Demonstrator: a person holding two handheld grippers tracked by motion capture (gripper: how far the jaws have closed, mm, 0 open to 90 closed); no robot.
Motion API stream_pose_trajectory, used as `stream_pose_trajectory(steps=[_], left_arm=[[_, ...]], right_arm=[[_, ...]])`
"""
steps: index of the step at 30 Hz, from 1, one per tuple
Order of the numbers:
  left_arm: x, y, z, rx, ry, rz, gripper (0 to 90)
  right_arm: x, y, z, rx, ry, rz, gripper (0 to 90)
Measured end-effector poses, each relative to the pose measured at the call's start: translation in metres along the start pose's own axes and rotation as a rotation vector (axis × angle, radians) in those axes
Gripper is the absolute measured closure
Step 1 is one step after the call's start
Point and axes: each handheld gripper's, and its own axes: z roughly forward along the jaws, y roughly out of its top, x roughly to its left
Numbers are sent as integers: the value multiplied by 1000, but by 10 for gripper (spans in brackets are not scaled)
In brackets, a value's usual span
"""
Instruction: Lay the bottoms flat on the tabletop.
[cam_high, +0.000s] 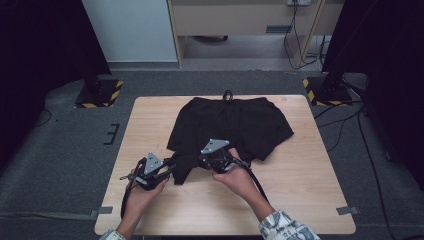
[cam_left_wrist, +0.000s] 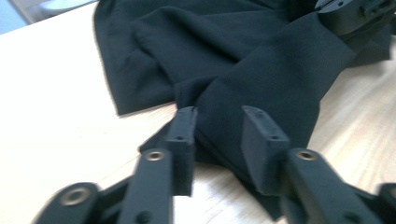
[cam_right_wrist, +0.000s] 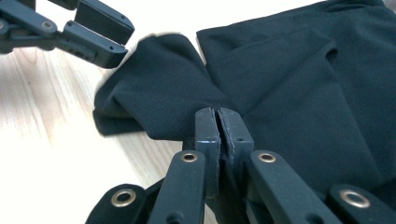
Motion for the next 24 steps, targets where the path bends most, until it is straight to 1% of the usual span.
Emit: stream_pose_trajectory(steps=[1,3,5,6,7,8,9,10,11,12,13,14,15,16,17,18,19,20,21,22,23,24], left_arm=[[1,-1,-1,-1,9,-8,615],[2,-1,-2,-16,23,-17,559],[0,1,-4,-31,19,-21,494],[-3,2,-4,-40,24,-18,448],[-3,2,-4,-40,24,-18,419],[-7,3,-4,-60,10,-31,384],[-7,3,-4,-60,10,-31,365],[-9,4,-4,-70,7,-32,365],[-11,5,1,-72,0,-16,345],[-12,6,5,-66,-3,-12,335],[-12,6,12,-47,-15,6,325],[-12,7,18,-27,-11,23,327],[-12,7,18,-27,-11,23,341],[-9,10,28,-2,-22,23,402],[-9,10,28,-2,-22,23,441],[-5,12,39,31,-38,23,547],[-5,12,39,31,-38,23,661],[-3,15,43,53,-23,56,661],[4,21,46,51,-25,39,843],[9,23,47,39,-27,10,873],[9,23,47,39,-27,10,882],[13,25,49,34,-25,-5,882]], right_arm=[[0,0,0,0,0,0,871],[-4,4,6,8,-6,14,871],[-10,8,13,20,-6,32,871],[-14,11,18,27,-14,45,870],[-14,11,18,27,-14,45,870],[-18,13,24,39,-25,59,868],[-20,14,26,43,-33,64,868],[-20,14,26,43,-33,64,868],[-26,13,33,61,-40,83,867],[-28,12,36,66,-39,90,866],[-29,11,38,71,-41,89,865],[-31,9,41,77,-38,99,865],[-31,9,41,77,-38,99,865],[-31,7,44,77,-35,99,864],[-31,7,44,77,-35,99,864],[-30,6,43,68,-24,107,859],[-29,6,42,67,-23,98,851],[-29,6,42,67,-23,98,851],[-27,5,39,63,-12,92,787],[-25,4,37,60,-10,89,749],[-25,4,37,60,-10,89,749],[-23,4,36,61,-20,82,686]])
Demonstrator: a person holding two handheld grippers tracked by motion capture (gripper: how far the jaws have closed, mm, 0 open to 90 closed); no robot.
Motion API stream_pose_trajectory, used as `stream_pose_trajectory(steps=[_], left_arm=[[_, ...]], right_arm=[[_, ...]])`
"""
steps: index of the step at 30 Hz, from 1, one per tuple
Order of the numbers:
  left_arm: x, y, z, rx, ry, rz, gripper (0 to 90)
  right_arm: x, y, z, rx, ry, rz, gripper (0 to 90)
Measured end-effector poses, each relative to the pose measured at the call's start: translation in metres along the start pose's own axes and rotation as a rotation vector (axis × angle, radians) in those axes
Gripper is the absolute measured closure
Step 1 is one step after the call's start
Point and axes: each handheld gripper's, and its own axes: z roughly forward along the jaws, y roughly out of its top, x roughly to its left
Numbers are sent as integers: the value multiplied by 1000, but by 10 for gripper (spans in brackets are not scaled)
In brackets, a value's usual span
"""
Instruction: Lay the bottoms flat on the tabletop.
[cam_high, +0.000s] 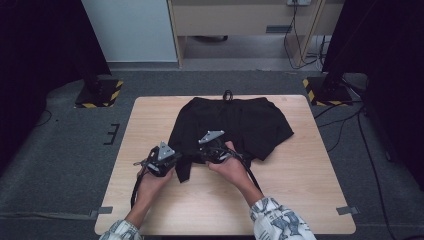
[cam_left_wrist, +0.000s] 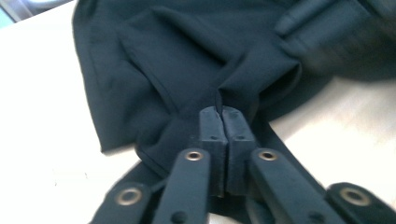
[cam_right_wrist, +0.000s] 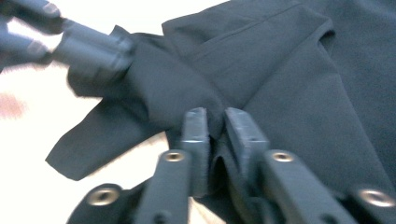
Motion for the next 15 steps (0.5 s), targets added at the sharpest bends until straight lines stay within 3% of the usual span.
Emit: stream_pose_trajectory(steps=[2,3,6,8,11,15], left_arm=[[8,2,3,0,20,-8,885],[14,0,9,0,25,-36,883],[18,-1,16,22,45,-26,873],[23,-4,22,24,56,-44,860],[27,-6,31,53,60,-20,853],[31,-10,36,68,24,-44,858]], right_arm=[[4,-1,-5,-5,-21,-14,606],[8,-5,-11,-43,-9,1,566],[13,-10,-10,-36,-11,-20,541],[16,-14,-5,-27,-12,-31,514],[20,-19,9,10,-16,-50,476],[22,-23,23,33,-13,-53,502]])
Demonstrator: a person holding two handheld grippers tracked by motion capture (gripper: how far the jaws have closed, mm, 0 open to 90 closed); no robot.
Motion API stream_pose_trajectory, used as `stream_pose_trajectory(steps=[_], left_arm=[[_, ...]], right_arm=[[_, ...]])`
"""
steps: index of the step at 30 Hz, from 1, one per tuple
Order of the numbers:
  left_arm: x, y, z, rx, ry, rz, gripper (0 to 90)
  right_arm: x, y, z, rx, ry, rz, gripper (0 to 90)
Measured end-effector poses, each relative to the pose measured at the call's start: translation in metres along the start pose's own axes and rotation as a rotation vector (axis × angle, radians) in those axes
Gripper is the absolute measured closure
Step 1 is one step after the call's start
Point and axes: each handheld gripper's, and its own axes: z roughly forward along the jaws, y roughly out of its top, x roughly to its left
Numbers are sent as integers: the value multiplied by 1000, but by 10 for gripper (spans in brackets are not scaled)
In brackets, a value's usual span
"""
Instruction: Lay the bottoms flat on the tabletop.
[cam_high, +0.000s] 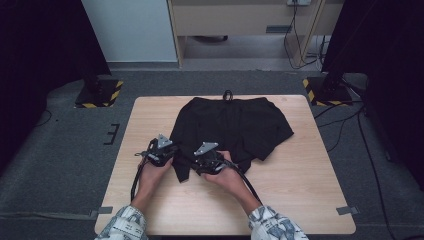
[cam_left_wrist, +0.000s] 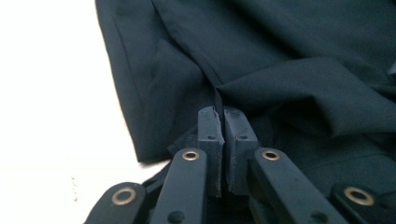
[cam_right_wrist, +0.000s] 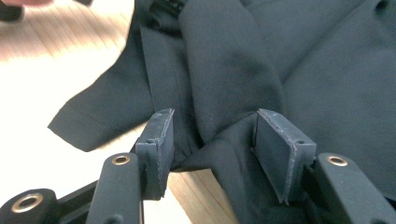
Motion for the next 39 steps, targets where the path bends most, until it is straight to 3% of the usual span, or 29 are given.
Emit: stream_pose_trajectory(steps=[2,3,4,7,9,11,12,13,14,17,19,20,22,25,29,32,35,38,39], left_arm=[[-1,-1,-4,2,-4,15,869],[-1,-5,-10,11,-22,-1,879],[-2,-8,-15,7,-22,-1,879],[-4,-13,-26,13,-25,2,882],[-8,-20,-39,21,-37,7,883],[-13,-33,-60,30,-47,20,881],[-13,-33,-60,30,-47,20,880],[-15,-42,-73,34,-56,13,879],[-15,-42,-73,34,-56,13,877],[-16,-57,-94,39,-65,-13,873],[-16,-65,-111,22,-72,-33,875],[-16,-65,-111,22,-72,-33,878],[-19,-65,-126,-22,-106,-56,879],[-24,-64,-134,-43,-95,-36,872],[-16,-54,-122,-66,-66,-40,858],[-6,-43,-102,-67,-31,-46,860],[-1,-37,-77,-44,-55,-92,851],[-5,-38,-67,14,-45,-45,843],[-9,-41,-64,44,-40,-20,846]], right_arm=[[0,0,3,4,-15,-16,663],[0,-1,1,-13,-1,13,838],[1,-1,0,-13,12,13,862],[5,-2,-4,-9,8,-11,876],[11,-6,-12,-34,56,17,877],[28,-12,-22,-47,107,-18,877],[28,-12,-22,-47,107,-18,877],[41,-16,-27,-51,149,-36,875],[41,-16,-27,-51,149,-36,875],[61,-20,-34,-65,193,-70,856],[64,-20,-41,-82,198,-89,847],[64,-20,-41,-82,198,-89,847],[63,-19,-53,-101,213,-78,861],[62,-19,-60,-104,212,-77,851],[58,-22,-72,-113,190,-65,771],[48,-20,-76,-130,146,-31,633],[37,-17,-73,-125,95,-6,534],[31,-18,-67,-120,60,1,516],[25,-19,-58,-105,33,1,506]])
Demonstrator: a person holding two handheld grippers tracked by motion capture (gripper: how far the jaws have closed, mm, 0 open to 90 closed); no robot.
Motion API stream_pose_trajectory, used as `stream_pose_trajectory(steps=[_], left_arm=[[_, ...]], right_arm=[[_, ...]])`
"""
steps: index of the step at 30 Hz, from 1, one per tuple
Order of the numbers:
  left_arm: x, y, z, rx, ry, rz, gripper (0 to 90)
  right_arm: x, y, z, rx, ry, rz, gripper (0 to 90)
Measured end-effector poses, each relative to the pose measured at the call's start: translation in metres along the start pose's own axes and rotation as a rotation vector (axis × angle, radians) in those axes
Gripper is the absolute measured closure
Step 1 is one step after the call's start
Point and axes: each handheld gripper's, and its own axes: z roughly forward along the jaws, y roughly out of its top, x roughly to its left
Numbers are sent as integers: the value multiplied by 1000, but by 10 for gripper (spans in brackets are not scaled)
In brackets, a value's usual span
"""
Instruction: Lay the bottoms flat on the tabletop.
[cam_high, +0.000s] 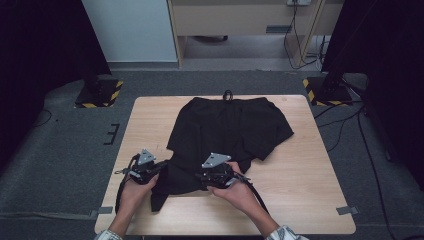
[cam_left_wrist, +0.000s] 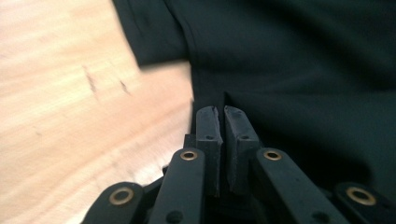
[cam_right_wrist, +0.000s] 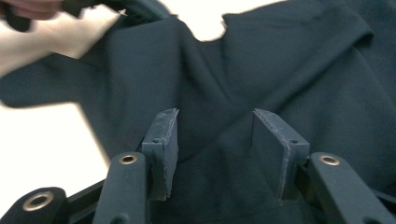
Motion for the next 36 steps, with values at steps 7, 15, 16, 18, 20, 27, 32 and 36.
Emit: stream_pose_trajectory(steps=[7,15,16,18,20,27,32,36], left_arm=[[-6,-14,-10,60,-10,18,856],[-17,-48,-54,112,-92,-12,862],[-22,-52,-65,117,-77,29,831],[-25,-51,-74,69,-74,36,713],[-25,-44,-85,-7,-55,42,632],[-11,-12,-73,-60,18,56,554],[9,0,-24,12,29,24,522],[14,-6,-7,46,38,9,514]], right_arm=[[-3,-7,27,49,-21,10,506],[15,-13,37,78,30,-2,562],[26,-15,36,58,70,-7,589],[36,-17,34,50,101,-23,605],[45,-19,32,44,121,-36,654],[53,-20,28,54,152,-55,855],[52,-20,28,52,149,-63,900],[54,-22,26,53,194,-62,900]])
